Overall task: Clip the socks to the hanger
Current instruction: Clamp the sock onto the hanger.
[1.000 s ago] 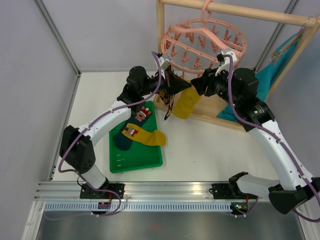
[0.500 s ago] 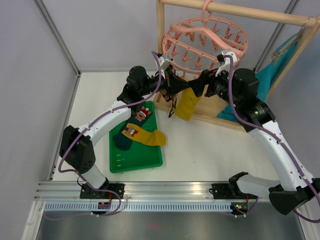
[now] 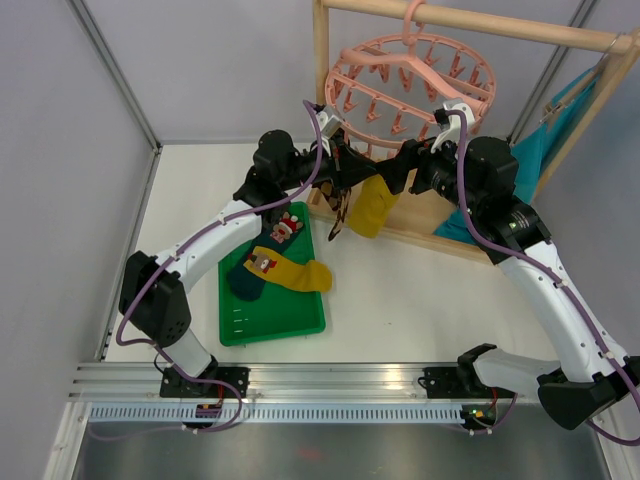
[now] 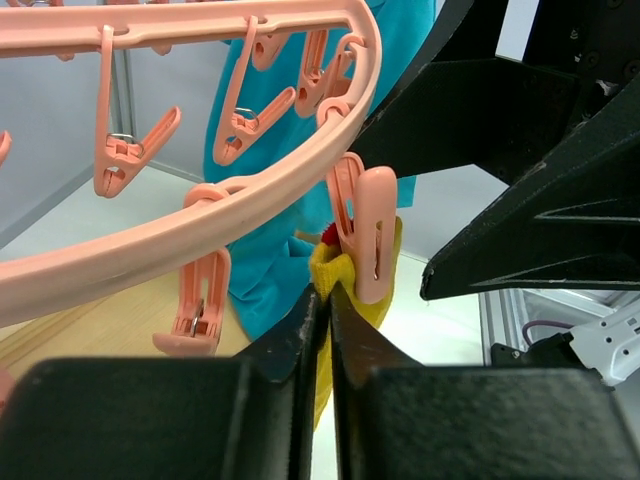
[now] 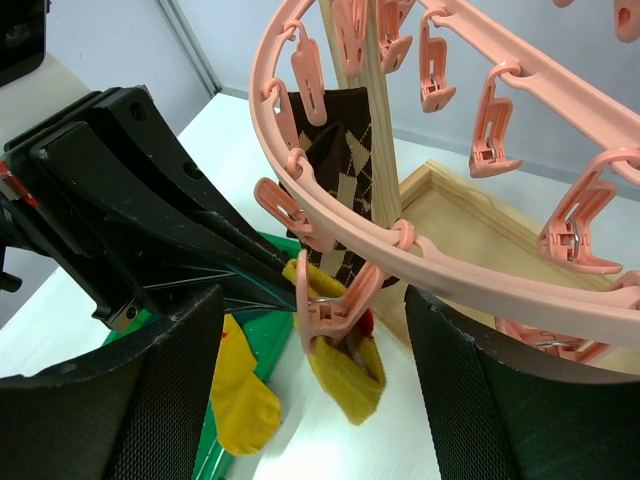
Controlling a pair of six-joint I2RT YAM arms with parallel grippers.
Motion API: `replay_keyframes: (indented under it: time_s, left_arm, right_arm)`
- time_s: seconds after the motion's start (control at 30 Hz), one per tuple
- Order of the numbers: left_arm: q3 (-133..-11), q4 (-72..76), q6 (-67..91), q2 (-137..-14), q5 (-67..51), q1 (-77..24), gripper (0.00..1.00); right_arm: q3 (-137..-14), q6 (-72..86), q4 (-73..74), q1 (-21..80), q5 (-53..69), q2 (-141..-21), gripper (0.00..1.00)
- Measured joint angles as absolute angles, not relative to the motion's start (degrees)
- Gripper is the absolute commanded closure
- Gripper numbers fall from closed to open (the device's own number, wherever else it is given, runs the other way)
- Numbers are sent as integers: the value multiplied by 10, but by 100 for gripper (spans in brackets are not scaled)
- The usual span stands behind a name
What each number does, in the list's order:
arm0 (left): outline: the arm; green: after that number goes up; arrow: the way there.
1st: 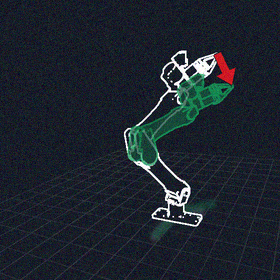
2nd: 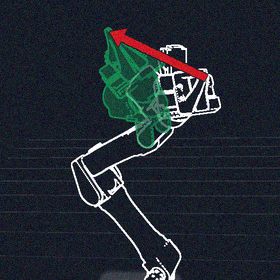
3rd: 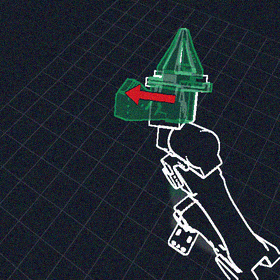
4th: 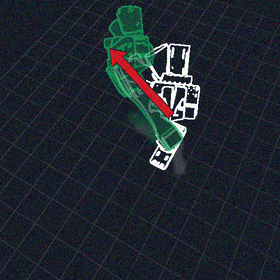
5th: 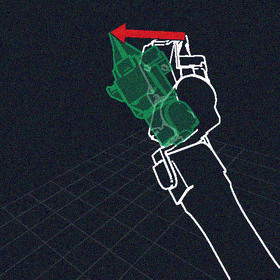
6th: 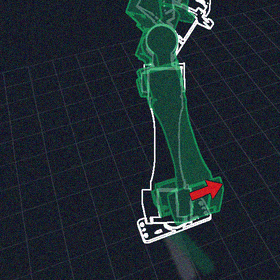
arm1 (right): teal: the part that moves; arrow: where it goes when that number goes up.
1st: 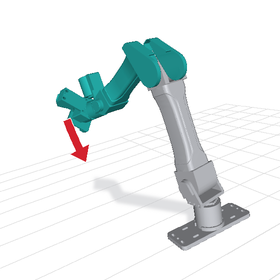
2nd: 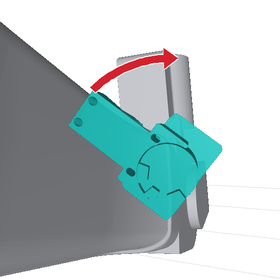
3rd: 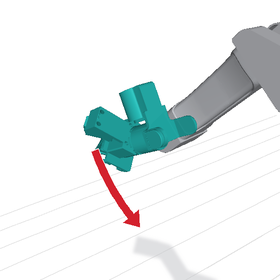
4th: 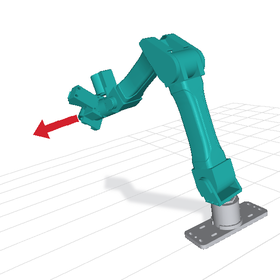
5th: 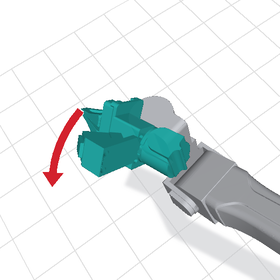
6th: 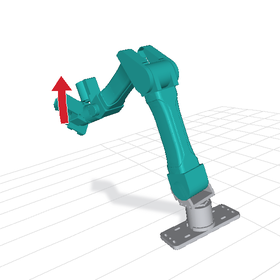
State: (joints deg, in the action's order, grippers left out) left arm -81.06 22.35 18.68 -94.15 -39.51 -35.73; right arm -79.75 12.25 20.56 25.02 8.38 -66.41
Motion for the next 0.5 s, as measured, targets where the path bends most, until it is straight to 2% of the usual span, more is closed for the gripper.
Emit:
replay_keyframes:
  time_s: [0.2,0.3,0.5]
  left_arm:
    - [-811,221,188,-941,-390,-357,66]
    - [-811,211,188,-941,-387,-357,59]
    - [-790,188,188,-915,-361,-357,52]
  right_arm:
    - [-797,123,206,250,86,-664,20]
    - [-797,123,206,250,88,-664,20]
    - [-798,124,213,250,91,-660,16]
